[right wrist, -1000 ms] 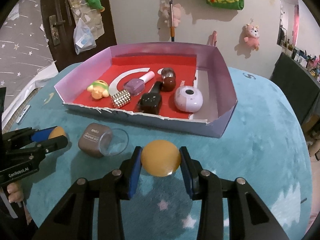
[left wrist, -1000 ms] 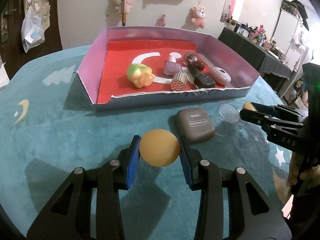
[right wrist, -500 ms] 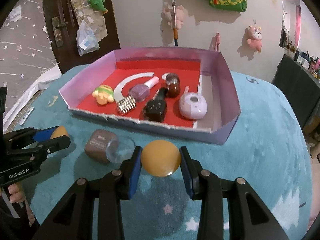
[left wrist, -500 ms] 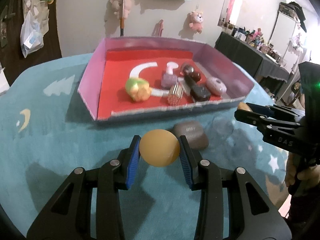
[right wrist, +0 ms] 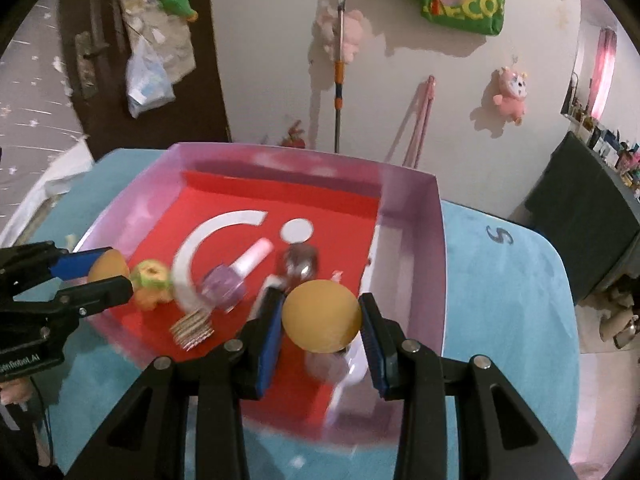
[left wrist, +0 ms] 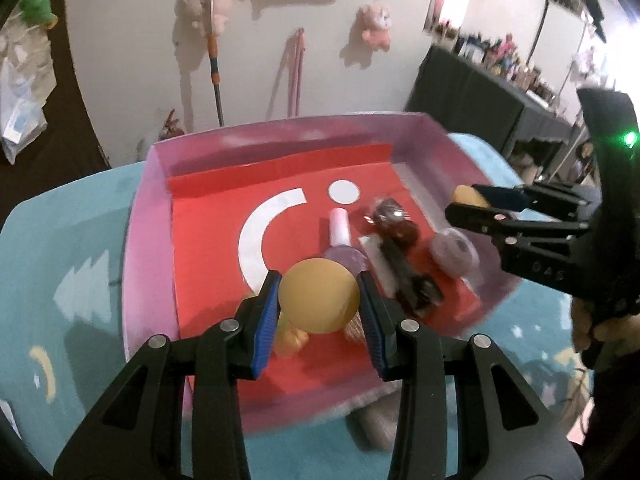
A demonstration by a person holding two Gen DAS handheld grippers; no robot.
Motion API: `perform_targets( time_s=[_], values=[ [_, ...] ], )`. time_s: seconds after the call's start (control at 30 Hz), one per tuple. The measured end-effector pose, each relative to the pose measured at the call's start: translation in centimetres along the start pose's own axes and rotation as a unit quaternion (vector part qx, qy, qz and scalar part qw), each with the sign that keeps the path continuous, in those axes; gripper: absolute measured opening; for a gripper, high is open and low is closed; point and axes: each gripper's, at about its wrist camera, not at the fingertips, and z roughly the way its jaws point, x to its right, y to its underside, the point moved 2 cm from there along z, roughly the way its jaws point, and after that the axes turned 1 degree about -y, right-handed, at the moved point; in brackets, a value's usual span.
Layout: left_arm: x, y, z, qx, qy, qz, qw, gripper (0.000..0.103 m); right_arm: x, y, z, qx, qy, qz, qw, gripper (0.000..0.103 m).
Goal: Organize rigid objects
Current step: 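Carry both sponges into the pink box and open both tools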
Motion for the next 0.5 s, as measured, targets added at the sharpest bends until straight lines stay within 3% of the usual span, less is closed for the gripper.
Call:
perform_targets(
  time_s=[0.17,0.5],
  values=[
    [-0.8,-1.4,4.1,-0.055,-0.011,0.009,0.9984,0.036,1.3,-2.0,3.7,-0.059,0.011,0.010,0.998,0.040],
    [-1.6,-2.9,6.9,-0.090,-0.025,0.011,0.9956,0.036,1.9,-3.1,6.6,-0.109,0.037,-0.004,0.993,0.040]
  ],
)
